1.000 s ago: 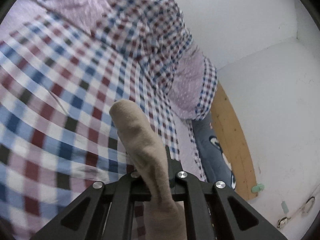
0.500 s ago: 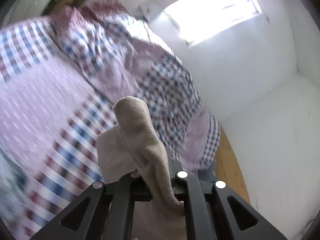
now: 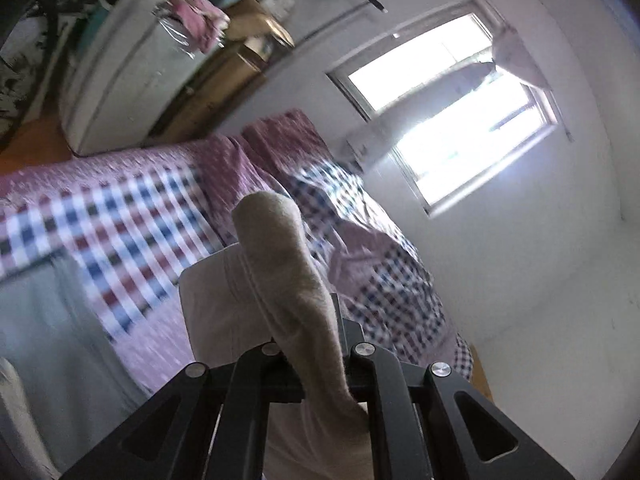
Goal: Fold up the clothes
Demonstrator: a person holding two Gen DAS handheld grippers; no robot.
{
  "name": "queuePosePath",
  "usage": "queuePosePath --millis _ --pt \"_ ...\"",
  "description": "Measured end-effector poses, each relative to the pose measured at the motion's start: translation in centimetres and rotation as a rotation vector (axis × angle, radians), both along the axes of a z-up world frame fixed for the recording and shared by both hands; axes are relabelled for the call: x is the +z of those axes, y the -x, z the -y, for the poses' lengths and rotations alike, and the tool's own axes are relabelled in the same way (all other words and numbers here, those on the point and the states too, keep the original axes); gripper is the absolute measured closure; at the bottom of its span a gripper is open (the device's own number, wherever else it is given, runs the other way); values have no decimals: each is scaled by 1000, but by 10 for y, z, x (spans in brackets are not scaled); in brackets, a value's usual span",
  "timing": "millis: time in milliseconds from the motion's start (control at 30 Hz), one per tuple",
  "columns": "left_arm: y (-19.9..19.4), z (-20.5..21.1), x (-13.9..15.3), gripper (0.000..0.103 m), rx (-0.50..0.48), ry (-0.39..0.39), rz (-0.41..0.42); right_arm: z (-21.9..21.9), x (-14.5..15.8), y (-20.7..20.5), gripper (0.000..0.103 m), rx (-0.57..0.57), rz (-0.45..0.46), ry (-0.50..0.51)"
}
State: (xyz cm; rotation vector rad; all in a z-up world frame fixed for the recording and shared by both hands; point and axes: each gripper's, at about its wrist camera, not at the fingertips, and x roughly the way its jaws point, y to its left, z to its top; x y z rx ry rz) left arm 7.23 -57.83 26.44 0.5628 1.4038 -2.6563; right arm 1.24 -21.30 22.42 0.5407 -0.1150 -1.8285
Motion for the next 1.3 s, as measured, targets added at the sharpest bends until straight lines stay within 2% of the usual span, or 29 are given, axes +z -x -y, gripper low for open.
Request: queuePosePath --millis 133,267,400,533,667,733,833,967,1033,1067,1100,1133,1167,1200,1233,1267,1300 --pt "-14 30 -8 98 37 14 10 39 -13 -2 97 51 -11 -27" --pt "-34 51 -22 98 56 12 30 51 -27 -20 97 84 -28 -38" --pt "-61 58 -34 98 56 7 29 55 -36 -51 97 120 -95 -71" --pt "-95 62 -49 98 75 -1 31 62 -45 -95 97 160 -215 -131" --pt "-128 66 -64 98 95 -9 34 74 -62 -130 97 231 -291 -195" --pt "-145 68 -72 98 105 -13 35 84 -76 -142 96 295 -281 -238" --pt "-168 72 -85 97 123 -23 44 94 -93 -152 96 330 -259 -287" --pt "-187 78 -114 97 165 -52 111 100 -103 -158 93 341 -240 -341" --pt "-195 81 -124 97 187 -68 159 100 -105 -162 86 351 -229 -369" --pt "-199 82 -128 94 197 -75 183 96 -105 -165 74 359 -228 -378" --pt "-203 83 -132 91 207 -82 206 91 -102 -167 57 363 -232 -376" --pt "-207 84 -136 81 217 -89 230 85 -99 -170 52 367 -237 -372" --pt "-212 85 -136 65 236 -83 241 78 -97 -173 43 374 -241 -362" --pt "-218 85 -134 56 263 -66 243 69 -94 -175 34 377 -239 -349" --pt "-224 85 -132 40 290 -49 244 61 -90 -176 32 380 -236 -336" --pt "-232 84 -127 29 320 -30 239 52 -86 -178 29 382 -232 -323" --pt "-240 83 -119 26 348 -5 227 43 -82 -178 28 375 -229 -308"
